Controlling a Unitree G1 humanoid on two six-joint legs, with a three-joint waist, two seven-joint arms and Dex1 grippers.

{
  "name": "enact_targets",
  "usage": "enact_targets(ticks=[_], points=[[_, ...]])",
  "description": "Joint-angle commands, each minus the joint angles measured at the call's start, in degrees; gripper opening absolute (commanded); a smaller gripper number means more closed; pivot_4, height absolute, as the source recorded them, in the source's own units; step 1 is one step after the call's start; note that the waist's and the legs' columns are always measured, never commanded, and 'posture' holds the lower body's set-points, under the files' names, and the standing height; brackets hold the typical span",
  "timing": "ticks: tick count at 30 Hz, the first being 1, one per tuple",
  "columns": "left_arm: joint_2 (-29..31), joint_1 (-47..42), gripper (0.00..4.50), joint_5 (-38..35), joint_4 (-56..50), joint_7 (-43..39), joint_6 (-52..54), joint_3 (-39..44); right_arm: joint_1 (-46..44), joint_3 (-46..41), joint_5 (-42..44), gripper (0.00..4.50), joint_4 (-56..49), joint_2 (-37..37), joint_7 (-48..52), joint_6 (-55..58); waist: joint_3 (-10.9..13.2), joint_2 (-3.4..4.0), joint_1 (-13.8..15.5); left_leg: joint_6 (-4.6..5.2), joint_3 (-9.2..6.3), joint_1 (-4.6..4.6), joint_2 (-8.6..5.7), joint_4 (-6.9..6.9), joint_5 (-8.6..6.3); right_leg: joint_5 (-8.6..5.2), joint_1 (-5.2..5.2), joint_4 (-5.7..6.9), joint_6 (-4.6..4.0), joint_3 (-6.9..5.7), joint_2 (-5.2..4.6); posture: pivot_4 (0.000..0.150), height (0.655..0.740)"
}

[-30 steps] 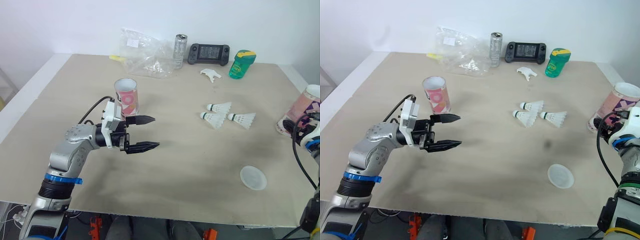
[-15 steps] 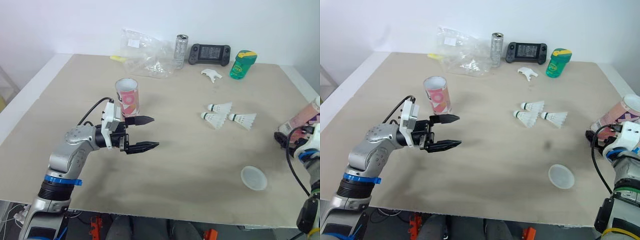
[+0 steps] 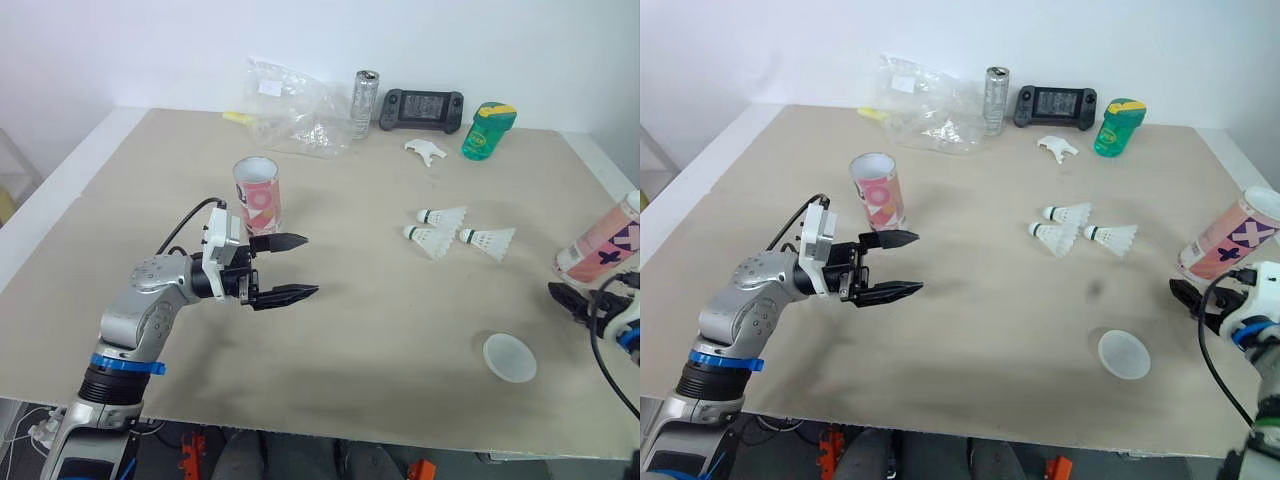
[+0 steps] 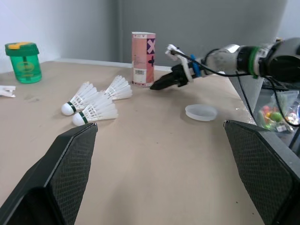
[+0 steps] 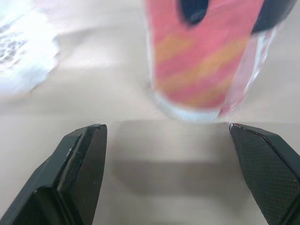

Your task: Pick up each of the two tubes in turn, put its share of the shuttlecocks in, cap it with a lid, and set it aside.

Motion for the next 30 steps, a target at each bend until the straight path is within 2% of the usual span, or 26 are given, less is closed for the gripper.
enact_targets(ticks=[1, 6, 11, 16, 21, 30], points=[[0.9, 2.2, 4.5, -1.3, -2.9, 2.5, 0.9, 2.9, 6.6, -4.3, 5.4, 4.46, -15.3, -1.5, 3.4, 6.2, 0.0, 0.06, 0.0, 0.0, -0.01, 0.0, 0.0, 0.0, 0.0, 0.0, 0.0, 0.0, 0.0, 0.0, 0.0, 0.15, 0.7394], [2.5, 10.6, 4.5, -4.4, -8.5, 10.6, 7.1, 8.3, 12.8, -5.9, 14.3, 4.46, -39.7, -1.5, 5.2, 15.8, -0.1, 0.24, -1.0, 0.0, 0.01, 0.09, 0.06, -0.03, 0.0, -0.19, -0.02, 0.04, 0.33, 0.09, 0.05, 0.15, 0.7394], [2.0, 15.8, 4.5, -2.7, -10.9, 17.1, 6.9, 11.0, 9.0, 3.1, 16.1, 4.46, -53.6, -0.2, 3.6, 19.0, 0.0, 0.11, -1.1, 0.09, -0.03, 0.25, 0.08, 0.01, 0.14, -0.02, 0.14, 0.05, 0.36, 0.05, 0.07, 0.15, 0.7394], [-2.4, 17.6, 4.5, 0.6, -5.8, 26.8, 1.9, 15.8, -0.4, 15.6, 13.2, 4.46, -57.7, 5.7, 0.8, 16.5, 0.1, -0.1, -0.8, 0.14, 0.0, 0.23, 0.06, 0.08, 0.29, 0.04, 0.15, 0.01, 0.13, 0.06, 0.02, 0.15, 0.7394], [-1.4, 17.2, 4.5, 4.0, -1.1, 23.3, -3.3, 14.0, -2.3, 20.0, 11.8, 4.46, -57.7, 8.5, 1.8, 14.7, 0.1, -0.11, 0.3, 0.13, -0.01, -0.11, 0.02, 0.08, 0.29, 0.19, -0.13, -0.01, 0.32, 0.06, 0.01, 0.15, 0.7394], [-1.3, 4.9, 4.5, 13.7, 18.5, 18.7, -13.2, 6.9, -2.0, 26.0, 9.3, 4.46, -60.1, 13.5, 0.1, 12.3, 0.1, -0.15, 0.4, 0.08, -0.06, -0.16, -0.03, -0.04, 0.26, 0.2, -0.18, -0.03, 0.07, -0.02, -0.01, 0.15, 0.7394]])
